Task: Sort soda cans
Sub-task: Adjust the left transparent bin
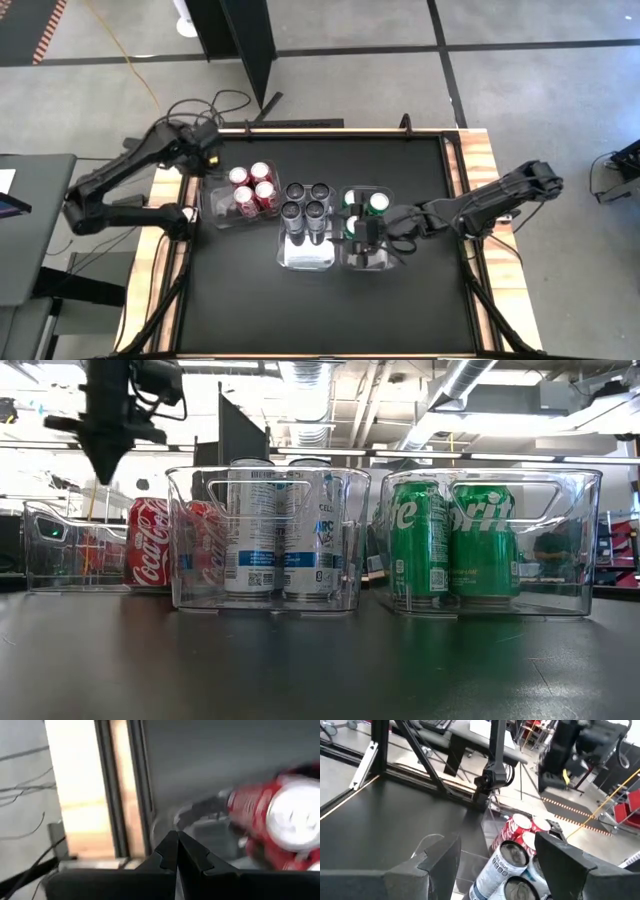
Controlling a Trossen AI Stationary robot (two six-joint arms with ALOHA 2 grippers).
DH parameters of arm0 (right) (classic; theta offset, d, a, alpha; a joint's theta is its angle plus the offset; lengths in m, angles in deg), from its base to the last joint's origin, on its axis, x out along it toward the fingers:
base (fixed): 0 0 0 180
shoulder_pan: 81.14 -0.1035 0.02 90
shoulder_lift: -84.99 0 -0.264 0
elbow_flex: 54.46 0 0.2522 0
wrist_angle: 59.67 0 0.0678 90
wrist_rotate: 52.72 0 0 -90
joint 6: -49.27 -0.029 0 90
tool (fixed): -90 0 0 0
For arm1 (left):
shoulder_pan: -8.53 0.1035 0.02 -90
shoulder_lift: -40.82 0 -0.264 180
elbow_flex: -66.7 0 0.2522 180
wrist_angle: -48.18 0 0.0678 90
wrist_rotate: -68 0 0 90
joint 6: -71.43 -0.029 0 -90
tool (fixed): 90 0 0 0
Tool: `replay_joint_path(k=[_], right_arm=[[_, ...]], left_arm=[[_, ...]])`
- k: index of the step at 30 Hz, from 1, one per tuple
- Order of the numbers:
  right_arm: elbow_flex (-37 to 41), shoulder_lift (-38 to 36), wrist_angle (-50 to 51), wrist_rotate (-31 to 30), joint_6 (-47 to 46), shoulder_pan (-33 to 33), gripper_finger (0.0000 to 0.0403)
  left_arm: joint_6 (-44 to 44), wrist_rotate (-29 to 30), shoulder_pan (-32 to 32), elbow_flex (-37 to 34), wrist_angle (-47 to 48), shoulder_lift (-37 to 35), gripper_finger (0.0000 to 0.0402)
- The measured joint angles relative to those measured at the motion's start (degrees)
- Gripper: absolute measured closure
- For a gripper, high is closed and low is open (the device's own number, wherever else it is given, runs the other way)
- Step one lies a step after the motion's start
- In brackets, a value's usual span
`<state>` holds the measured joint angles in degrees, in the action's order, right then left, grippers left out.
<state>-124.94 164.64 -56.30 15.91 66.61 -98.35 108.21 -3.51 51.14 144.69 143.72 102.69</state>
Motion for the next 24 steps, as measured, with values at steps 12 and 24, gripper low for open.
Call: replay_joint_path(k=[12,24], right_arm=[[0.02,2.26,-2.13,0.59,1.16,0.01,0.0133],[0.01,2.26,0.18,0.57,1.25,-0.01,0.0133]], left_arm=[[10.94,-4.09,-9.97,-4.59,8.00,2.82,0.0401],[15.94,1.79,-7.08,-7.94,8.29,3.68,0.0375]])
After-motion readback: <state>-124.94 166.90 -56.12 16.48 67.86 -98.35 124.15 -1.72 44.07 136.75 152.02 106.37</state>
